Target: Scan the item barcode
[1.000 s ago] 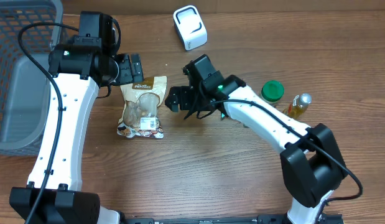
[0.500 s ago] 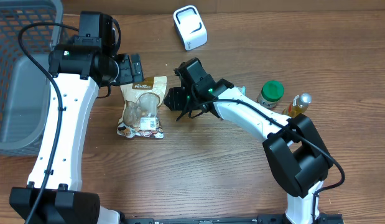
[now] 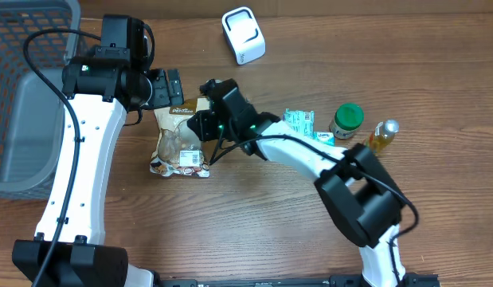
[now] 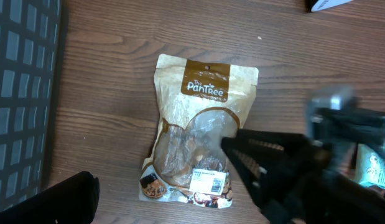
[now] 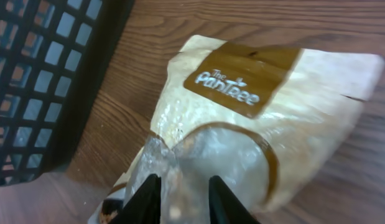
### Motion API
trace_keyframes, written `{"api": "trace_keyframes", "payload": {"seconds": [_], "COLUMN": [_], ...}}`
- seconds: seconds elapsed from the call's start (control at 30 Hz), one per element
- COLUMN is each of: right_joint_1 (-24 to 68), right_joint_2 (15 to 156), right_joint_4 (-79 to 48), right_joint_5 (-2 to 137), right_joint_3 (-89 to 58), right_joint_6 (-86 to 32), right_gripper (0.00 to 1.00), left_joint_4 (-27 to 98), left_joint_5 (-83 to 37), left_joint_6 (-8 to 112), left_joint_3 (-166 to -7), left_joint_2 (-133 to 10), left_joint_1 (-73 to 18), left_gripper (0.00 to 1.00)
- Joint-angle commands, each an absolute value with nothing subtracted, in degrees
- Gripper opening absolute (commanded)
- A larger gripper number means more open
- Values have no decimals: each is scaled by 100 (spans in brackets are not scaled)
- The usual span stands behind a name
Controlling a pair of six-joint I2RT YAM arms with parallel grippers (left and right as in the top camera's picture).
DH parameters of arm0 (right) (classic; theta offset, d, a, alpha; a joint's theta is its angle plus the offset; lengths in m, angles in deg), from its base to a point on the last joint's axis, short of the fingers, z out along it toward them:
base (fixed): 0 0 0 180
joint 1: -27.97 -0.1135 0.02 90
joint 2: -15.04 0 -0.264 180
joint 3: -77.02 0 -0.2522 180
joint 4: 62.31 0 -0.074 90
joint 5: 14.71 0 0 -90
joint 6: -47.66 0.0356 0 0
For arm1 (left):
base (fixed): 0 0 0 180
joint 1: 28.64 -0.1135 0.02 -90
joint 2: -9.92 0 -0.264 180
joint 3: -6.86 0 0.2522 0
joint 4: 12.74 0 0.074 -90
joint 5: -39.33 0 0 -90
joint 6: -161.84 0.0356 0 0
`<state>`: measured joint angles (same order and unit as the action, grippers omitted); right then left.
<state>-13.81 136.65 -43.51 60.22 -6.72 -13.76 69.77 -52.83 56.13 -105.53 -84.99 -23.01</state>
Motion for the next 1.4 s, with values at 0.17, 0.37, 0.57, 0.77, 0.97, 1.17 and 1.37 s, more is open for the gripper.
{"api": "trace_keyframes", "payload": {"seconds": [0.17, 0.37, 0.57, 0.77, 0.97, 1.17, 1.37], "right_joint_1": [-1440, -1440, -1440, -1440, -1434, -1311, -1082], "right_joint_2": [14213, 14338, 14338, 14338, 14338, 14331, 14145], "right_joint_4": [-4862, -4558, -4224, -3977, -3778, -3468, -2932], "right_joint_5": [6166, 6479, 6693, 6759, 6778, 6776, 6776], "right_joint_3": [-602, -600, -602, -600, -600, -598, -596], "right_joint_6": [-1383, -1385, -1385, -1383, -1383, -1383, -1383], "right_gripper": [22, 23, 22, 22, 22, 20, 19], "left_joint_4": [6973, 6973, 6973, 6973, 6973, 6973, 6973], "left_joint_5": [-5254, -5254, -5254, -5254, -5254, -5254, -5256], "left_joint_6": [5661, 5661, 5661, 5661, 5661, 5661, 5661], "left_joint_3": [-10551, -10551, -10551, -10551, -10551, -10551, -10551], "left_joint_2": [-8543, -8543, -8543, -8543, -8543, -8543, -8543], "left_joint_1": [-2283, -2283, -2283, -2283, -2283, -2283, -2283], "left_gripper": [100, 100, 99, 100, 99, 99, 100]}}
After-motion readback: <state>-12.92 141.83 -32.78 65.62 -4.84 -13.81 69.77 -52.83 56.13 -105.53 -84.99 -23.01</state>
